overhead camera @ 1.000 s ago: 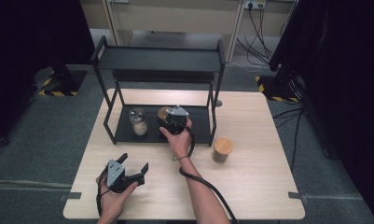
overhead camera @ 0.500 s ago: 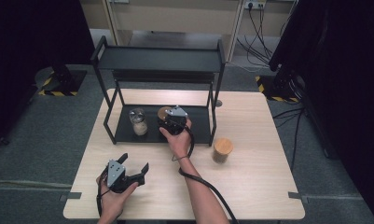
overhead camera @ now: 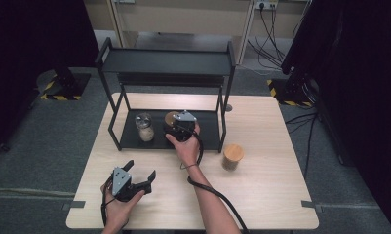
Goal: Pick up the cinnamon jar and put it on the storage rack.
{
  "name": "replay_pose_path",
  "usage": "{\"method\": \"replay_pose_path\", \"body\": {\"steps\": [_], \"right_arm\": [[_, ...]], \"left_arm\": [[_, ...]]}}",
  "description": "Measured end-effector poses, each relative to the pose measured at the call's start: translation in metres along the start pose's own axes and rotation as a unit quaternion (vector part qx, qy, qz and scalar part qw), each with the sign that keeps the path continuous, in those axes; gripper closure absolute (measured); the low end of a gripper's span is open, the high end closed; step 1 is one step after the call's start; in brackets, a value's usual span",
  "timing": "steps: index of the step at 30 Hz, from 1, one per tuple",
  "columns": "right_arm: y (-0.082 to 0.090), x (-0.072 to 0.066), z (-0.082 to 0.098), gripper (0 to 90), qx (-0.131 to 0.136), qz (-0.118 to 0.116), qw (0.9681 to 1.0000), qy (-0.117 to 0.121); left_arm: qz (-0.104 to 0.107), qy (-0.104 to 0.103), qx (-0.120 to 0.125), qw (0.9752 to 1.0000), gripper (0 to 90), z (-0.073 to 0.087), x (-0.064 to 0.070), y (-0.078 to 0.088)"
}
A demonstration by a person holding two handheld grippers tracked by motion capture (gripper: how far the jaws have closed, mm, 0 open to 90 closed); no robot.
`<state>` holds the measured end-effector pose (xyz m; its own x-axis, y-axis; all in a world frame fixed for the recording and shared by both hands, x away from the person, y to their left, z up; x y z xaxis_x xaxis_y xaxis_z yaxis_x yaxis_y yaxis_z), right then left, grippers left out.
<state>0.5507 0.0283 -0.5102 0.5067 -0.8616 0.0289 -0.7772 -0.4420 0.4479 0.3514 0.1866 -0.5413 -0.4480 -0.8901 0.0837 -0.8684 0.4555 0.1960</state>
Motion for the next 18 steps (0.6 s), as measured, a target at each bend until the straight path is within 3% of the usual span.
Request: {"method": "replay_pose_path", "body": {"steps": [7,18], "right_arm": [[0.008,-0.002,-0.002,3.8,0.0,-0.009,1.0,-0.002],[0.023,-0.006,-0.001,2.7,-0.003,-0.032,0.9995,0.004]], "left_arm": [[0.001,-0.001,0.001,1.0,6.0,0.0,0.0,0.0],[0.001,-0.001,0.001,1.0,5.9,0.0,0.001,0.0]]}}
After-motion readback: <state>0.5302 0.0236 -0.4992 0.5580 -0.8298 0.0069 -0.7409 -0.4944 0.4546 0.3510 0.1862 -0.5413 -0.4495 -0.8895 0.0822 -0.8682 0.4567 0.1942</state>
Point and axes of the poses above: each handheld gripper's, and its own axes: y roughly backward along the jaws, z roughly out of its underside, x roughly to its right, the point moved 4 cm from there along -y, roughly forward along the jaws, and after that the axes turned 3 degrees about z, right-handed, at the moved point
